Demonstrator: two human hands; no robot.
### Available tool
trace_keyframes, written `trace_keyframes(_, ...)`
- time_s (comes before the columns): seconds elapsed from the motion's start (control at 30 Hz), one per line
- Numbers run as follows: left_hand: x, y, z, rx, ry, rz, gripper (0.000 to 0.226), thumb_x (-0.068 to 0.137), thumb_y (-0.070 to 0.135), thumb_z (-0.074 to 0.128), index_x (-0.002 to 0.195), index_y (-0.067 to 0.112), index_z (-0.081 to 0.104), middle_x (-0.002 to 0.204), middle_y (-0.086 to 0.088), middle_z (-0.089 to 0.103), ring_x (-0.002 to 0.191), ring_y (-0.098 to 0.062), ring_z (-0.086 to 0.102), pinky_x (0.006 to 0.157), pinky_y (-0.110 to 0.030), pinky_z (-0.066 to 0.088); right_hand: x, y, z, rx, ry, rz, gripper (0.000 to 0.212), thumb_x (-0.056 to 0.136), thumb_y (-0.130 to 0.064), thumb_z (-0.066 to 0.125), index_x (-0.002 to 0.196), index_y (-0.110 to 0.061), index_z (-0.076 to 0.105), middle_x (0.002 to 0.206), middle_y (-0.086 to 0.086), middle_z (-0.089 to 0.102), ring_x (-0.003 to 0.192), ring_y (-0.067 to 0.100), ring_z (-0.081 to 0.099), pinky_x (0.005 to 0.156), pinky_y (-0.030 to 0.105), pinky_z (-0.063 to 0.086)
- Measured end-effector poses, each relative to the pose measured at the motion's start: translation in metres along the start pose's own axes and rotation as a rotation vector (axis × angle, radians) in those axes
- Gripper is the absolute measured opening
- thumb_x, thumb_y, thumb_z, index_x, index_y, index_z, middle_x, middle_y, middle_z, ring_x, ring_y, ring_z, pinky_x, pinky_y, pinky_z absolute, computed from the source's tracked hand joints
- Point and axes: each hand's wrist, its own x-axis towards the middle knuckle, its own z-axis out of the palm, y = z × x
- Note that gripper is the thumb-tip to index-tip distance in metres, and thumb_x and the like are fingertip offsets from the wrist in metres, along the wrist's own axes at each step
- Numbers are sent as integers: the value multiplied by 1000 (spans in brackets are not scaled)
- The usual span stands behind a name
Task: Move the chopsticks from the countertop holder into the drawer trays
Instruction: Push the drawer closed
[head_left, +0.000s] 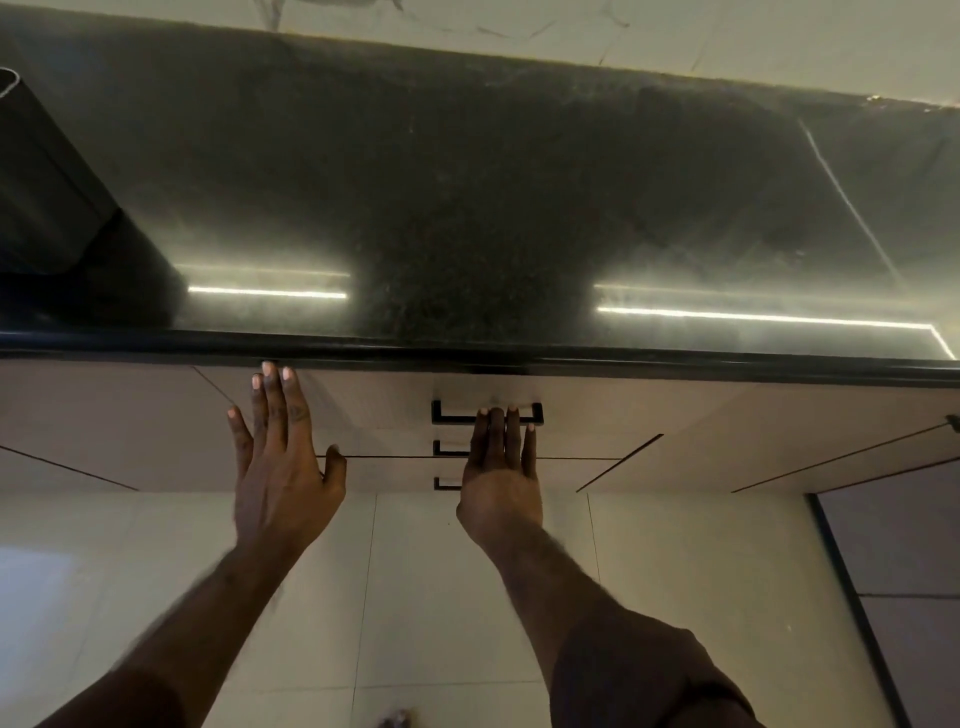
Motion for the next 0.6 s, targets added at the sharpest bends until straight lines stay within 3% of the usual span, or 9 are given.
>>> trace_keyframes(0.17,2,3,0,1,16,-8,97,87,35,54,151,11,-15,159,-9,-19,147,-21,-19,118,-47,-6,13,-2,-8,6,-37,27,93,90,-8,48,134,-5,-34,157,18,-26,144,36,-26,117,51,-16)
trace_keyframes(0.3,1,4,-2,-1,21,-16,104,86,27,65,150,11,-16,159,-9,-18,147,-20,-20,118,-46,-7,21,-2,-13,10,-76,45,93,91,-13,49,134,-7,-34,158,16,-27,144,35,-26,117,51,-15)
trace_keyframes(0.47,-5,7,-9,4,15,4,102,86,26,65,151,8,-11,160,-13,-13,148,-26,-14,118,-47,-5,18,3,-26,-30,-118,18,97,90,-17,53,145,-11,-26,160,13,-23,146,32,-23,119,55,-10)
trace_keyframes(0.53,-10,10,-11,7,8,23,102,86,25,65,151,7,-11,160,-12,-13,148,-25,-13,118,-46,-6,10,7,-34,21,-80,7,88,91,-19,56,153,-13,-6,163,16,5,150,33,2,121,53,5)
trace_keyframes(0.6,-15,14,-14,8,-1,32,101,86,25,64,151,8,-12,160,-11,-14,148,-24,-15,118,-44,-7,1,11,-43,90,69,-17,63,91,-22,57,147,-11,31,143,16,48,132,31,45,112,47,33)
